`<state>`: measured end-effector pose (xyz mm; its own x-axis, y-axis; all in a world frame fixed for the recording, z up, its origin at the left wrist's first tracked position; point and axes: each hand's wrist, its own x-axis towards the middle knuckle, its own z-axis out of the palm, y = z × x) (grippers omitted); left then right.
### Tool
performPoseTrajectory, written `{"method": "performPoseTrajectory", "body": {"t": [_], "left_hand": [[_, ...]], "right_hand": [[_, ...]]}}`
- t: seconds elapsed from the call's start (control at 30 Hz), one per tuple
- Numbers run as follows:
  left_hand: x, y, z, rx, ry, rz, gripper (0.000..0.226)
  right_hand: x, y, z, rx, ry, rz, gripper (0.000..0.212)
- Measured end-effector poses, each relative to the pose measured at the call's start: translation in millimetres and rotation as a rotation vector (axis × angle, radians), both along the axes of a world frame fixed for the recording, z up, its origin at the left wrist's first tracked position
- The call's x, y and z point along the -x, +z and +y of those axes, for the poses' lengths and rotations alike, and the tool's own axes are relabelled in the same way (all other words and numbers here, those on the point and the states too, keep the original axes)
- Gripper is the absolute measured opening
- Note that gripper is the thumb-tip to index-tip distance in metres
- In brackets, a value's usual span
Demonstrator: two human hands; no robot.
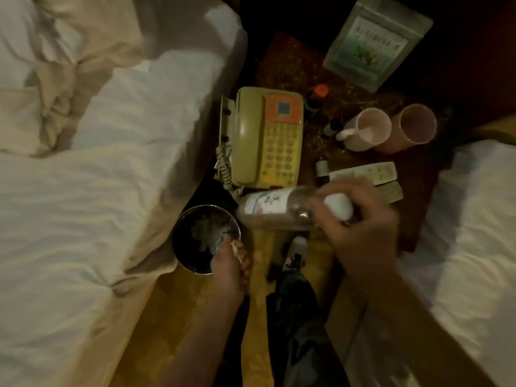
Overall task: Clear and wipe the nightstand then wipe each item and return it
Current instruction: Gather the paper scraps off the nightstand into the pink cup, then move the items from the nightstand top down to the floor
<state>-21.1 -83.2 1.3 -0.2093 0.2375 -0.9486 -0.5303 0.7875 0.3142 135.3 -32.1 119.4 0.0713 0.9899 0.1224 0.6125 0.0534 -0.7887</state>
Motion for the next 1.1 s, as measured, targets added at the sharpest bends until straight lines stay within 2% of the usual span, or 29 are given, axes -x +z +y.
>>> {"method": "performPoseTrajectory", "body": {"t": [0.1,0.2,0.27,0.37,0.6,0.67,0.77,0.97,1.1], "left_hand": [[33.2,-10.6,-23.7,0.065,0.149,0.03,0.031],[58.3,-25.7,-30.7,0.044,0.22,0.016,0.036],[73.0,-41.8,-31.2,0.022,0.249,-0.036,0.037],[93.3,-90.0,-28.2,0.002,0.206,-0.015,0.044],[106.7,-219.8,-32.4,-0.052,0.228,-0.024,0.028],[107.6,-253.3,-38.6,-0.093,0.237,-0.005,0.034],[109.8,-285.1,-47.8,-0.14,0.23,-0.024,0.055],[103.9,-305.9,-71.8,-0.302,0.212,-0.093,0.069],[102.6,-310.3,-73.3,-0.352,0.105,-0.156,0.067]], "right_hand": [[47.1,-47.8,-36.3,0.287,-0.029,0.107,0.013],[83.1,-106.0,-55.5,0.55,-0.031,0.071,0.014],[103.6,-143.6,-63.1,0.631,0.012,0.06,0.018],[123.9,-199.3,-70.4,0.678,0.064,0.034,0.026],[137.9,-339.3,-82.9,0.674,0.219,-0.114,0.036],[135.1,-376.9,-84.9,0.661,0.288,-0.139,0.041],[132.4,-413.2,-88.4,0.639,0.363,-0.093,0.047],[116.2,-412.3,-92.4,0.509,0.346,0.14,0.03],[87.9,-392.5,-91.0,0.367,0.392,0.101,0.023]]}}
